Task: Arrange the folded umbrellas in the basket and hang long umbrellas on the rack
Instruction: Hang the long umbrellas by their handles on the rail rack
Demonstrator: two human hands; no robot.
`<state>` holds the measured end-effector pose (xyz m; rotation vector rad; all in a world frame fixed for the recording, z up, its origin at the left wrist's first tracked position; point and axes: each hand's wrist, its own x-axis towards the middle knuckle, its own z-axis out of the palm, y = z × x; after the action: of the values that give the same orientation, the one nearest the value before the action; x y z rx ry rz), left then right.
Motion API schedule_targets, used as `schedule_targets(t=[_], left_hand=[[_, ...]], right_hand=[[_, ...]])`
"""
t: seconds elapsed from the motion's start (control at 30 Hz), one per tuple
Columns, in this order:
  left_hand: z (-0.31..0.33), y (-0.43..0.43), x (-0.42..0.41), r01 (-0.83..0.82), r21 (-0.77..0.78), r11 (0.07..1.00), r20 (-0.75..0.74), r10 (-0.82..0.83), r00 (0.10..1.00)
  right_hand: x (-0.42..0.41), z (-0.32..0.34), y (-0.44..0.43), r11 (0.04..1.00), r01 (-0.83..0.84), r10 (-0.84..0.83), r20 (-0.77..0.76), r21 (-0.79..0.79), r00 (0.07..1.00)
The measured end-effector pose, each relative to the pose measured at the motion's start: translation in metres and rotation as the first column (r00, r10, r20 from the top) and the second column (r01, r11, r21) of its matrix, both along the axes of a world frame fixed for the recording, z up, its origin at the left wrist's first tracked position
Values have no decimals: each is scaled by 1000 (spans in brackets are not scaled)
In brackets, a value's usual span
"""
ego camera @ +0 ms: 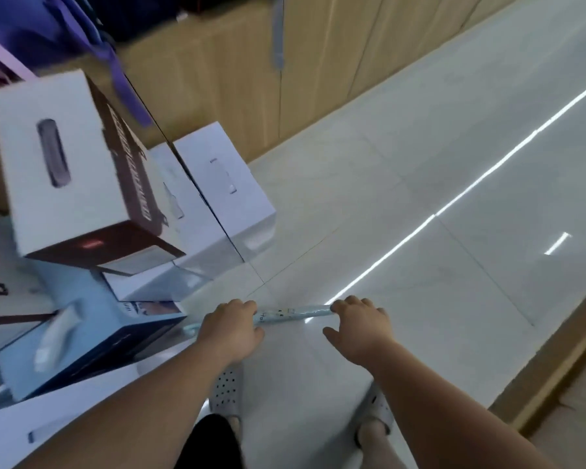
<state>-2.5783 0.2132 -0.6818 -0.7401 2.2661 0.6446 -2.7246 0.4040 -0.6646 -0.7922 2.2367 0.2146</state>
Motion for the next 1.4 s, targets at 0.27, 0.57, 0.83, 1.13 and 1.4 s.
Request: schedule_targets(t=[0.27,0.57,0.83,1.13,1.4], left_hand=[[-219,53,-53,-175,-1,985,76,175,982],[-429,69,-51,-411,24,911,209,397,893],[-505,78,-46,-411,-62,909,175,415,893],[-512,88,-38,-520,4,854,188,510,839],[-420,115,-43,-755,237,612,173,738,652]], right_hand=[[-69,-222,17,990,-141,140,55,10,989],[-64,-439,20,989,-147,148,123,-20,981],[-44,-532,21,974,-211,219,105,-77,970],[-28,-555,19,957,-254,269,103,-143,958],[-46,-444,45,968,-231,237,59,-98,970]])
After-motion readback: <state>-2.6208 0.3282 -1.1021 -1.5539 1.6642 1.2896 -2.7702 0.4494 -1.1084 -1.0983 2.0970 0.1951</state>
